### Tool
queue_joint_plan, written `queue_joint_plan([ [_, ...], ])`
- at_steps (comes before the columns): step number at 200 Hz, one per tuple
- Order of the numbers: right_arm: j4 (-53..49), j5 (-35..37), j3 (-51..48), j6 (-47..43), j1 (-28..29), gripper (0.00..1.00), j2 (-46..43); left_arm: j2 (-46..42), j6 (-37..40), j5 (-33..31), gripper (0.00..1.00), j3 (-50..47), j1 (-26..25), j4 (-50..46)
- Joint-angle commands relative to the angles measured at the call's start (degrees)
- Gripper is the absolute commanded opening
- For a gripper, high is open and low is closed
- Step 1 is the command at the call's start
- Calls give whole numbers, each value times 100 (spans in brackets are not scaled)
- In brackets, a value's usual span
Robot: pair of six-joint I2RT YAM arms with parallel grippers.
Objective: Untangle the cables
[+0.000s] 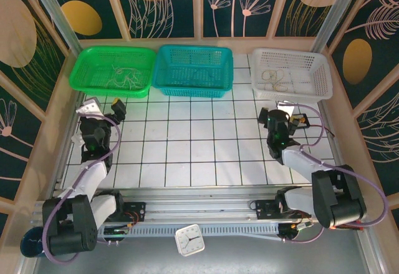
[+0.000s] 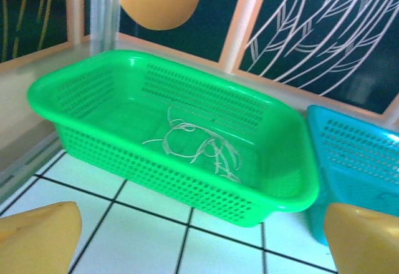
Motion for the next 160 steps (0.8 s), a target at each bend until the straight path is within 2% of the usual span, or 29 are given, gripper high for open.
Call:
queue_joint_plan([
  [1,1100,233,-45,-475,-177,99,317,360,402,-345,99,-267,-13,1024],
  [16,1585,212,-293,-643,-256,99,618,684,350,-266,99,-523,-50,1535],
  [28,2708,68,-738,-929,-291,99,796,967,489,-170,99,-705,-153,2069],
  [32,2680,50,-746,-939,-270,99,777,1065,562,-164,99,-745,-206,2207],
  [68,4692,-1542,-1396,-1505,-605,99,930,2032,1221,-61,99,-909,-615,3395],
  [82,5136,-2151,-1504,-1247,-900,99,1194,2339,1257,-68,99,-954,-637,3785],
  [103,6463,-2277,-1672,-1007,-1197,99,2120,2718,1297,27,99,-912,-637,4021],
  [110,6069,-2313,-1560,-936,-1234,99,2036,2804,1288,31,99,-881,-637,4076],
  [122,5293,-2764,-1213,-907,-1366,99,1949,2756,1302,21,99,-656,-636,3543],
  [135,5036,-3153,-1102,-741,-1607,99,1939,2822,1178,-222,99,-534,-626,3425],
  [160,5156,-2984,-1136,-793,-1508,99,1969,2807,1165,-251,99,-498,-628,3325],
])
